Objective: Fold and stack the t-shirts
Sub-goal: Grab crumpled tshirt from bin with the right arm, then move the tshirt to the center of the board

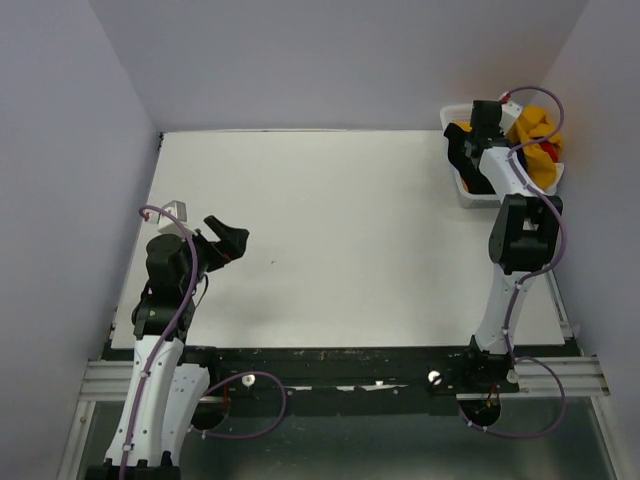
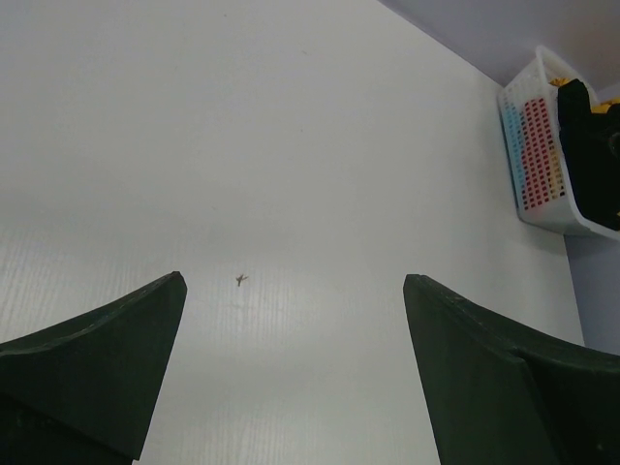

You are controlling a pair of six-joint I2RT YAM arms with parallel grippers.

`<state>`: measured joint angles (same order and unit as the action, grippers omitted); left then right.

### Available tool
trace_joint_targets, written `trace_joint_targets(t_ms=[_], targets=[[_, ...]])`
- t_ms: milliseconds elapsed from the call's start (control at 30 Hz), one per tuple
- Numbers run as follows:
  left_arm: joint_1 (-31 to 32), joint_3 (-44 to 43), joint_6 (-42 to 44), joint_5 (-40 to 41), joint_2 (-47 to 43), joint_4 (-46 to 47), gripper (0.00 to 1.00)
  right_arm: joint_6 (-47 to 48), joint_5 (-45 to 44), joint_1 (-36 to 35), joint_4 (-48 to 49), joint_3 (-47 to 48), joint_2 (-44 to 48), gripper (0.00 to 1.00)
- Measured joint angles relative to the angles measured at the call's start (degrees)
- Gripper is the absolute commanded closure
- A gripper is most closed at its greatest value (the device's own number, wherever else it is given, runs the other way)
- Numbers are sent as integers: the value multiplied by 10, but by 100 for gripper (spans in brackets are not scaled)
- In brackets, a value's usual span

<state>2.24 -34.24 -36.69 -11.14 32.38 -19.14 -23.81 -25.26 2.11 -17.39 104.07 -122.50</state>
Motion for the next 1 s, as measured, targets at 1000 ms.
trace_joint_targets(t_ms=[1000], targets=[[0, 9, 7, -14, -2, 20, 1, -38, 329, -2, 75, 184, 253, 99]])
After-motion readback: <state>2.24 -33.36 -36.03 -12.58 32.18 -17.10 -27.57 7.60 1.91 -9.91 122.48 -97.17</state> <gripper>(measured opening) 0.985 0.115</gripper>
